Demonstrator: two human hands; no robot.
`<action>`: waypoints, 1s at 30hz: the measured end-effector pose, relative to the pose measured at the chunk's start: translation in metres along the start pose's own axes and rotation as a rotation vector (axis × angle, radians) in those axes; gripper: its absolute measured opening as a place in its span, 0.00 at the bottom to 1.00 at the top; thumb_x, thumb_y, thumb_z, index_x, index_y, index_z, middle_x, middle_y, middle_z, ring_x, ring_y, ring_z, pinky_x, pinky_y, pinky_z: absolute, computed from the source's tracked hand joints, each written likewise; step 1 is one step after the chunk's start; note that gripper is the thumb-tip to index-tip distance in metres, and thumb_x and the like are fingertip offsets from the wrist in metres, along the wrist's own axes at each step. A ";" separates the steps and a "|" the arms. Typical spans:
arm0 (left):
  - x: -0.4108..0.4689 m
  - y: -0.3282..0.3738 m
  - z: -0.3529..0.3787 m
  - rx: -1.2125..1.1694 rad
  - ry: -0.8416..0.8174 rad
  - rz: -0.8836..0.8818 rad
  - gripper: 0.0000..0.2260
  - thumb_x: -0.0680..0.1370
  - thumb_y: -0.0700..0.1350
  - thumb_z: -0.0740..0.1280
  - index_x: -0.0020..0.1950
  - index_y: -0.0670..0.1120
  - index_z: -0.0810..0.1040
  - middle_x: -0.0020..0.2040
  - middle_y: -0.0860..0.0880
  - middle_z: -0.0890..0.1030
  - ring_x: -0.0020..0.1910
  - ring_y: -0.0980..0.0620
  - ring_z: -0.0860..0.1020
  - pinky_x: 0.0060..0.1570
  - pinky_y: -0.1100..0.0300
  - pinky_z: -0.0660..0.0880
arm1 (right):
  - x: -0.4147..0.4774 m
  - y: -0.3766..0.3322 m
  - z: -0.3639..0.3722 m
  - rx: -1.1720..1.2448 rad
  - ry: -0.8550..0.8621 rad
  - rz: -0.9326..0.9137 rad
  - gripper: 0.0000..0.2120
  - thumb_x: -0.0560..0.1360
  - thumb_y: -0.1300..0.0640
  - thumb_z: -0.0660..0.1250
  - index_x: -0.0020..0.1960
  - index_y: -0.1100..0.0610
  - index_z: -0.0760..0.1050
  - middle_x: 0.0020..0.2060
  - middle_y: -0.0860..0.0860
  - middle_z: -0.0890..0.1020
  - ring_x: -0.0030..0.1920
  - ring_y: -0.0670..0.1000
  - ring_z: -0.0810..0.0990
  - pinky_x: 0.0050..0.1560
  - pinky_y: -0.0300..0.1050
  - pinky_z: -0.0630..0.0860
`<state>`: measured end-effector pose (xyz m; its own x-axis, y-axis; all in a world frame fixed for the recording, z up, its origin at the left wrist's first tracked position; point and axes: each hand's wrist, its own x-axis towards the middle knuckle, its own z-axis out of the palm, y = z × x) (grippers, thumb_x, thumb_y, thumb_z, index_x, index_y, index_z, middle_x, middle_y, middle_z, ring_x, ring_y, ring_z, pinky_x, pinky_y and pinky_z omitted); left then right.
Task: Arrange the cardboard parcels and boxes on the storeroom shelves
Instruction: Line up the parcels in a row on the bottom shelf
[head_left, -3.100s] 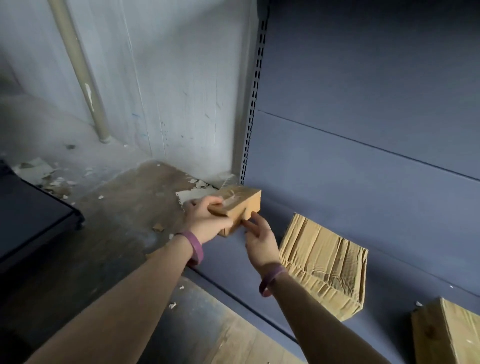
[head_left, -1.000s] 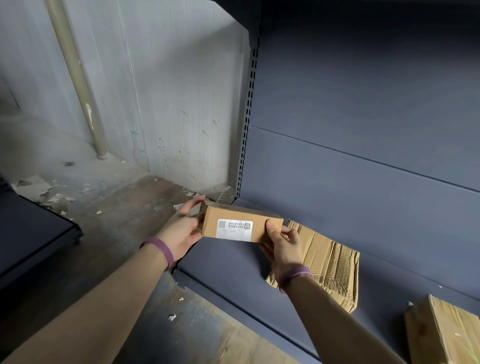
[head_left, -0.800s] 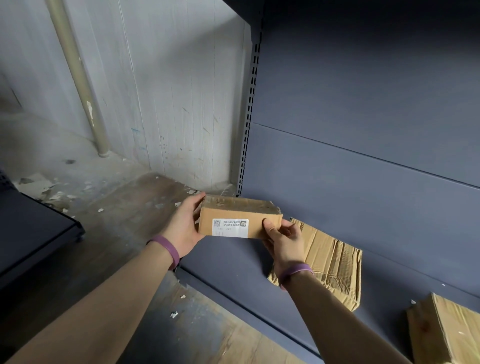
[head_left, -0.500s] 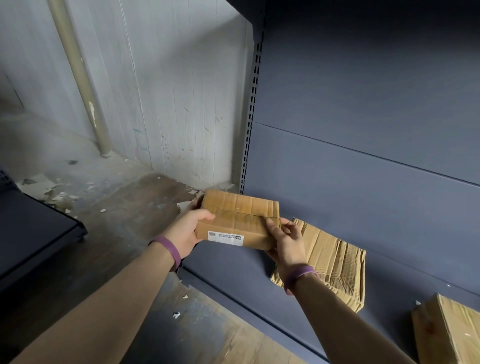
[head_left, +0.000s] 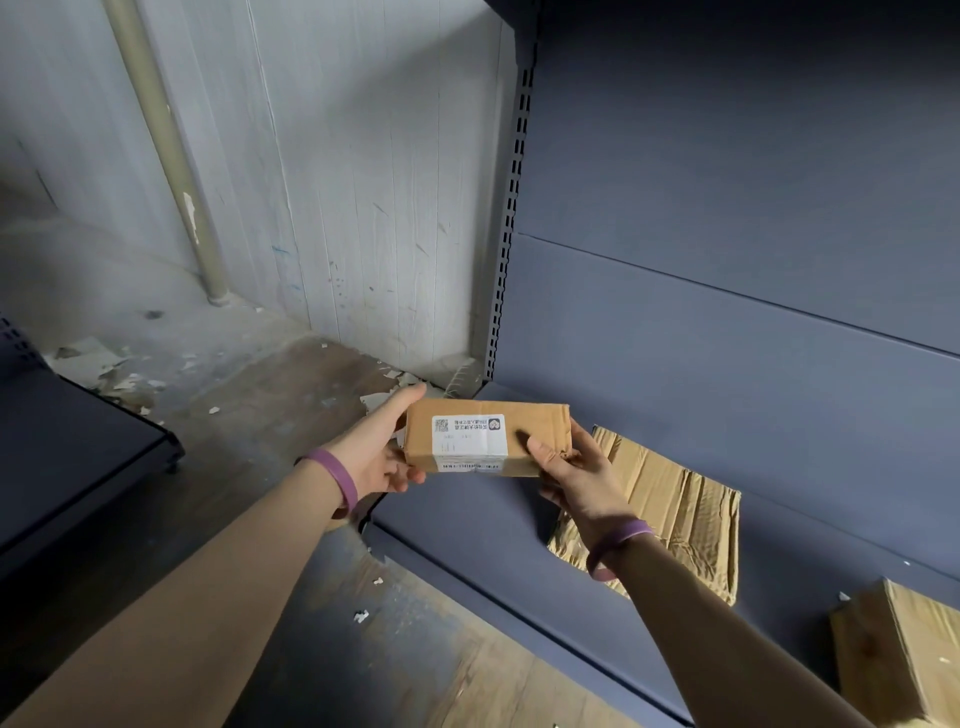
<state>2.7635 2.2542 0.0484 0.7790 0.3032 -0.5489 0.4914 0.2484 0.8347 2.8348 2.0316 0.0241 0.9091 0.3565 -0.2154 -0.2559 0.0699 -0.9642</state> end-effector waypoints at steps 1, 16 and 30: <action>0.001 0.000 -0.004 0.040 -0.021 0.000 0.26 0.75 0.68 0.63 0.62 0.49 0.78 0.45 0.41 0.82 0.32 0.47 0.76 0.31 0.59 0.71 | 0.001 0.000 -0.003 -0.014 -0.017 0.001 0.26 0.74 0.58 0.73 0.70 0.49 0.70 0.50 0.49 0.79 0.47 0.48 0.79 0.40 0.39 0.76; 0.005 -0.006 -0.007 0.119 0.085 -0.180 0.37 0.68 0.81 0.52 0.44 0.48 0.76 0.31 0.45 0.73 0.27 0.49 0.69 0.34 0.59 0.69 | 0.000 0.004 -0.001 -0.168 0.061 -0.146 0.09 0.72 0.53 0.73 0.50 0.55 0.79 0.46 0.48 0.83 0.47 0.45 0.82 0.46 0.39 0.80; -0.003 -0.006 0.001 0.116 -0.065 -0.115 0.45 0.71 0.80 0.44 0.57 0.48 0.84 0.47 0.42 0.86 0.38 0.42 0.83 0.37 0.57 0.74 | 0.001 0.000 0.008 -0.178 0.223 -0.071 0.15 0.73 0.44 0.73 0.46 0.50 0.68 0.46 0.48 0.77 0.45 0.48 0.78 0.56 0.56 0.79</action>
<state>2.7584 2.2508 0.0456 0.7368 0.2175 -0.6401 0.6175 0.1690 0.7682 2.8334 2.0398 0.0254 0.9776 0.1413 -0.1558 -0.1449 -0.0846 -0.9858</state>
